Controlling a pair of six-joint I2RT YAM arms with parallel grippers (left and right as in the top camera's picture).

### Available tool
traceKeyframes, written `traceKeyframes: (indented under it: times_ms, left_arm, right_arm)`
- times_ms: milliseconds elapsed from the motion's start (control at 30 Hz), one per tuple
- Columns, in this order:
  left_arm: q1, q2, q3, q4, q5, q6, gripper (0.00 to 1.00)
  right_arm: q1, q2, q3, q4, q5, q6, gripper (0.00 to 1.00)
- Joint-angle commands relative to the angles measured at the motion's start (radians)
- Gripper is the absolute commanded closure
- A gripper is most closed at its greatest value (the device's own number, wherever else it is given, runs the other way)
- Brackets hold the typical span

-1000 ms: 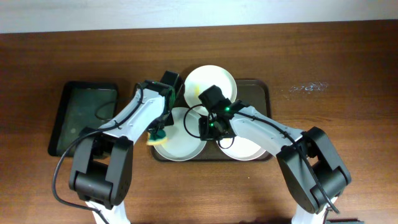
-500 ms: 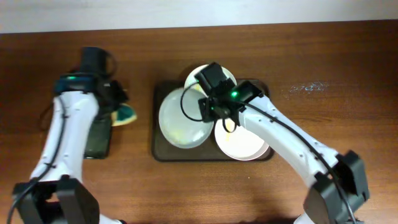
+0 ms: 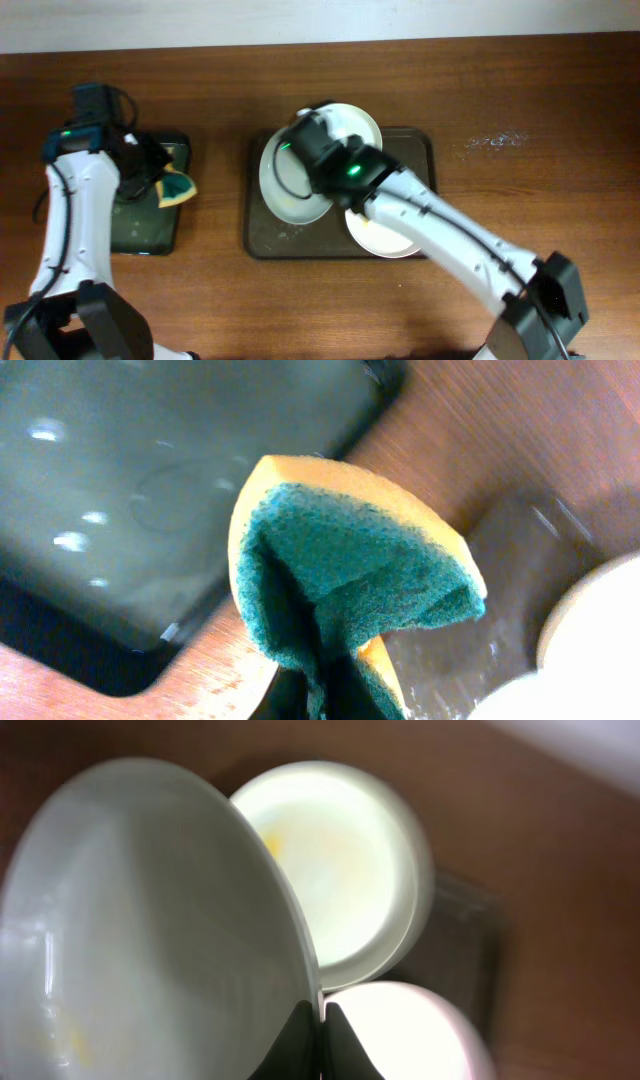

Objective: Clean dirty plates on tray and stack at the side
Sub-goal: 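Lift the back plate with the right gripper and place it right of the tray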

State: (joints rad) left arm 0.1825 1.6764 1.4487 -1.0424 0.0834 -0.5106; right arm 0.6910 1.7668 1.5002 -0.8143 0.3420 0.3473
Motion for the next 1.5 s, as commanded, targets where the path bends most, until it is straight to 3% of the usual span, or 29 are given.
traceKeyframes:
  times_ms: [0,100,167,233,367,500,567,633,800,867,933,1033,1233,1300,1333,1400,1467]
  left_arm:
    - [-0.16,-0.006,0.009,0.002,0.033,0.046,1.0]
    - [-0.347,0.028,0.002,0.016,0.034,0.066,1.0]
    - [-0.415,0.082,-0.011,0.019,0.034,0.095,1.0]
    - [-0.457,0.14,-0.028,0.056,0.098,0.159,1.0]
    - [-0.491,0.221,-0.085,0.097,0.12,0.161,1.0]
    - [-0.523,0.243,-0.238,0.266,0.123,0.161,1.0]
    - [-0.538,0.243,-0.385,0.468,0.106,0.161,1.0]
    - [-0.538,0.242,-0.424,0.494,-0.12,0.158,1.0]
    - [-0.538,0.14,-0.297,0.265,-0.632,-0.055,1.0]
    - [-0.538,0.037,-0.276,0.274,-0.671,-0.063,1.0]
    - [-0.538,-0.045,-0.276,0.281,-0.591,-0.061,1.0]
    - [-0.539,-0.066,-0.288,0.301,-0.041,-0.008,1.0]
    - [-0.555,0.09,-0.424,0.44,0.059,0.012,1.0]
    - [-0.555,0.104,-0.424,0.434,-0.14,0.01,1.0]
    - [-0.555,0.089,-0.42,0.415,-0.344,-0.053,1.0]
    - [-0.555,0.047,-0.395,0.38,-0.529,-0.082,1.0]
    - [-0.554,-0.055,-0.356,0.376,-0.623,-0.085,1.0]
  right_arm:
    - [-0.126,0.009,-0.194,0.137,-0.454,0.081,0.96]
    - [-0.141,0.009,-0.41,0.437,-0.543,0.126,0.96]
    - [-0.141,0.016,-0.461,0.516,-0.514,0.134,0.96]
    - [-0.141,0.051,-0.478,0.553,-0.514,0.134,0.96]
    - [-0.145,0.105,-0.477,0.58,-0.405,0.167,0.96]
    - [-0.145,0.104,-0.477,0.604,-0.408,0.171,0.96]
    - [-0.145,0.104,-0.477,0.612,-0.409,0.17,0.96]
    - [-0.145,0.104,-0.477,0.609,-0.408,0.17,0.96]
    - [-0.145,0.104,-0.477,0.61,-0.408,0.17,0.96]
    - [-0.145,0.104,-0.477,0.609,-0.408,0.166,0.96]
    - [-0.145,0.104,-0.477,0.61,-0.408,0.166,0.96]
    - [-0.145,0.104,-0.477,0.61,-0.408,0.166,0.96]
    - [-0.145,0.104,-0.477,0.61,-0.409,0.167,0.96]
    - [-0.145,0.104,-0.477,0.609,-0.409,0.166,0.96]
    - [-0.145,0.104,-0.477,0.609,-0.409,0.166,0.96]
    - [-0.145,0.104,-0.477,0.608,-0.409,0.166,0.96]
    - [-0.142,0.101,-0.473,0.609,-0.409,0.155,0.96]
